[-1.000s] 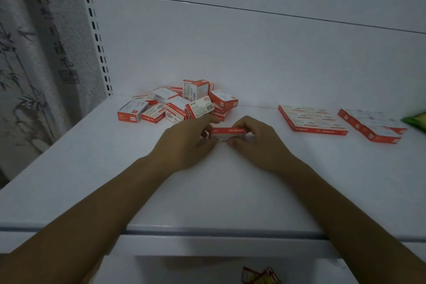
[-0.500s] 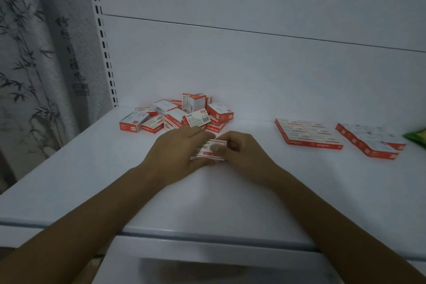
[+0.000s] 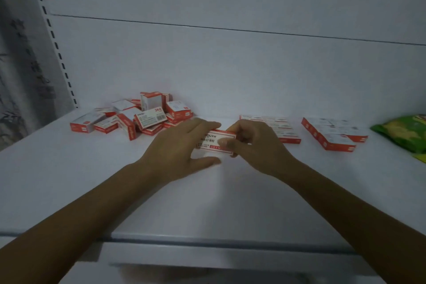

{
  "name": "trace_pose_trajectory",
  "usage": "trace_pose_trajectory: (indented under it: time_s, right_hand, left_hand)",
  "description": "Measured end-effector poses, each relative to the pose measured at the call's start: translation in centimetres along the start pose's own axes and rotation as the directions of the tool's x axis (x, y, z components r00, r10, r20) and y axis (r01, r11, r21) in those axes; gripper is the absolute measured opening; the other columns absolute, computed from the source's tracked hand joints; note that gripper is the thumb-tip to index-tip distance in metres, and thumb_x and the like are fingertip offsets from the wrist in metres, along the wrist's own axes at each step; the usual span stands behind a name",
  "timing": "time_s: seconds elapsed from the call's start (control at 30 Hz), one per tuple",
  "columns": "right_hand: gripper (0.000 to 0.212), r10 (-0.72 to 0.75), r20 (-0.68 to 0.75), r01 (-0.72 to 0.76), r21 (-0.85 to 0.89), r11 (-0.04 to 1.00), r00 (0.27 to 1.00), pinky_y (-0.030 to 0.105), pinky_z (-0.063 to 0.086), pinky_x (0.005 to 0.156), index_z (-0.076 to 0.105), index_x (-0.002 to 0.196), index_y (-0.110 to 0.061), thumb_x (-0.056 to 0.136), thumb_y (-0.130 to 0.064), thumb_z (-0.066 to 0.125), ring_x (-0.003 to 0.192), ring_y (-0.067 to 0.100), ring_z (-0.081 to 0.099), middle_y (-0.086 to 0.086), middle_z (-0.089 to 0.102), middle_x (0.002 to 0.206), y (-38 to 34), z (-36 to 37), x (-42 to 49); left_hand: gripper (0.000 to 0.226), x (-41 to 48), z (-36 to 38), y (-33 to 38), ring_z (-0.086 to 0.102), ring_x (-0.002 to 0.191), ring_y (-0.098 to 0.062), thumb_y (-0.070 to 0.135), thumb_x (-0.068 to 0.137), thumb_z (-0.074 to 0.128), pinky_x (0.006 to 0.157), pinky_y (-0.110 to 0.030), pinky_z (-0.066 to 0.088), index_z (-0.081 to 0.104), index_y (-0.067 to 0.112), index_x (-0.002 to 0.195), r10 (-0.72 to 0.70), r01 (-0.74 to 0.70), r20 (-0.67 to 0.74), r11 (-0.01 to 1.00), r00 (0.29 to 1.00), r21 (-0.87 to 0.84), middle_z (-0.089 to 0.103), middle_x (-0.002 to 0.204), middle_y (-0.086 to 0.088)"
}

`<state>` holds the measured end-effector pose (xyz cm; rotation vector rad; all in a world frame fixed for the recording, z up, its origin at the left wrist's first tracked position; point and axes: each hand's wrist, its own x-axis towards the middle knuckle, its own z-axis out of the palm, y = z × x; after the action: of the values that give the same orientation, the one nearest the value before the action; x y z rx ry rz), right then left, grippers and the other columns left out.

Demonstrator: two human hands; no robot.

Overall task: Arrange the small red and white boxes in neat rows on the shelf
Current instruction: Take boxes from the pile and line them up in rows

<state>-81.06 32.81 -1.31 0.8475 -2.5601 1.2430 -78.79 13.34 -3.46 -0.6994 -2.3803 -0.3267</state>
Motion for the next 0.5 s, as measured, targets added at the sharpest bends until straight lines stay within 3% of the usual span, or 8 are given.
trace_pose_trajectory:
  time_s: [0.1,0.2,0.37,0.5]
  right_hand:
    - [0.020,0.069,0.006,-0.069,0.202,0.977,0.998,0.028,0.058,0.064,0.067,0.094,-0.009,0.082,-0.025,0.066,0.069,0.016,0.070,0.001,0.072,0.088,1.5,-2.5,-0.9]
    - [0.018,0.102,-0.039,-0.086,0.290,0.953,0.994,0.024,0.056,0.060,0.062,0.097,-0.005,0.083,-0.016,0.066,0.074,0.015,0.070,0.002,0.071,0.090,2.8,-5.1,-2.0]
    - [0.017,0.097,-0.082,-0.078,0.213,0.974,0.992,0.028,0.057,0.061,0.056,0.089,-0.006,0.083,-0.019,0.066,0.071,0.018,0.070,0.006,0.072,0.088,4.6,-8.3,-2.9]
    - [0.018,0.100,-0.051,-0.095,0.083,0.992,0.994,0.030,0.058,0.063,0.054,0.085,-0.014,0.083,-0.026,0.067,0.066,0.019,0.069,0.007,0.073,0.088,5.8,-8.5,-2.8]
  left_hand:
    - [0.056,2.3,1.4,2.3,0.058,0.088,-0.013,0.057,0.081,0.047,0.060,-0.026,0.047,0.052,0.021,0.124,0.048,-0.049,-0.053,0.999,0.997,-0.018,0.063,0.108,0.004]
    - [0.053,4.5,2.9,4.0,0.058,0.086,-0.012,0.057,0.081,0.049,0.060,-0.025,0.046,0.048,0.027,0.125,0.094,-0.097,-0.047,0.993,0.994,-0.065,0.065,0.105,0.007]
    - [0.051,7.4,4.4,6.0,0.060,0.082,-0.012,0.062,0.078,0.049,0.062,-0.029,0.049,0.054,0.027,0.115,0.140,-0.141,-0.015,0.985,0.990,-0.096,0.066,0.097,0.008]
    - [0.052,7.9,5.5,5.9,0.061,0.074,-0.016,0.062,0.078,0.048,0.061,-0.025,0.045,0.059,0.020,0.106,0.211,-0.211,-0.008,0.977,0.977,0.014,0.068,0.092,0.003]
